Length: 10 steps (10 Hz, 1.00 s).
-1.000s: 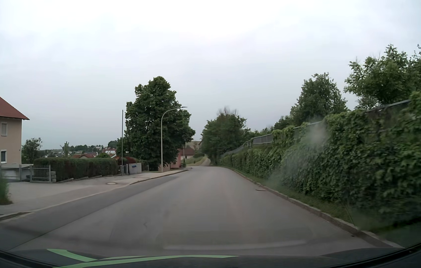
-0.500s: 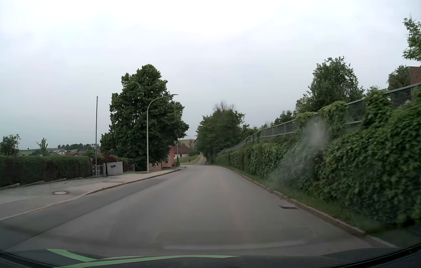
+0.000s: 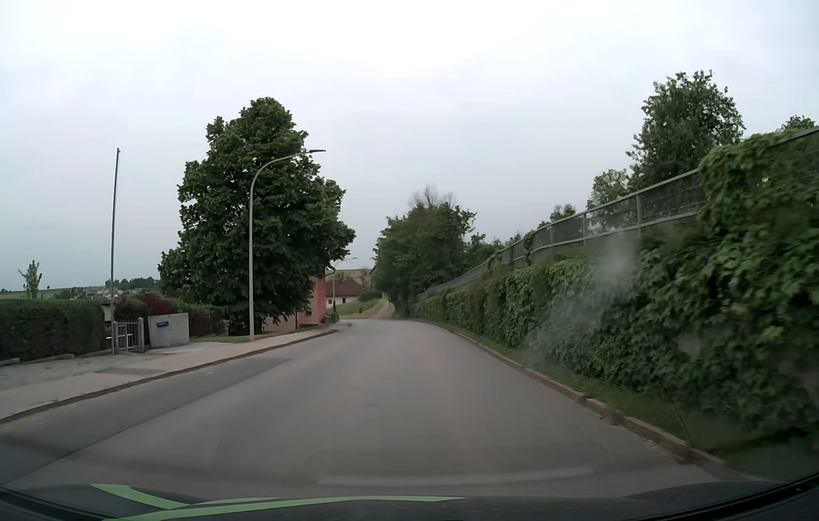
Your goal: Follow the waypoints while adhering to traffic rules and regulations
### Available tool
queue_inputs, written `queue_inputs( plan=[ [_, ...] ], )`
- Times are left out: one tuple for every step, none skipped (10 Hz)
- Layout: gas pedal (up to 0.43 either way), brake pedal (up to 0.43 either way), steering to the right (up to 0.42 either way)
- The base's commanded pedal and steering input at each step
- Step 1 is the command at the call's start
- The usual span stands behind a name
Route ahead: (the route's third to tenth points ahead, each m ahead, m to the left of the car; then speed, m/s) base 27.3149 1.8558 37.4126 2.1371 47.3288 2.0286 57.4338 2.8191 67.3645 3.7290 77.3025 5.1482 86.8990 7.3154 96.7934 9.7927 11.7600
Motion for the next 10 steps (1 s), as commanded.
queue_inputs(
  plan=[
    [0.0, 0.0, 0.005],
    [0.0, 0.0, 0.005],
    [0.0, 0.0, 0.004],
    [0.0, 0.0, 0.004],
    [0.0, 0.0, 0.004],
    [0.0, 0.0, 0.004],
    [0.0, 0.0, 0.003],
    [0.0, 0.0, 0.002],
    [0.0, 0.0, 0.001],
    [0.0, 0.0, 0.0]
  ],
)
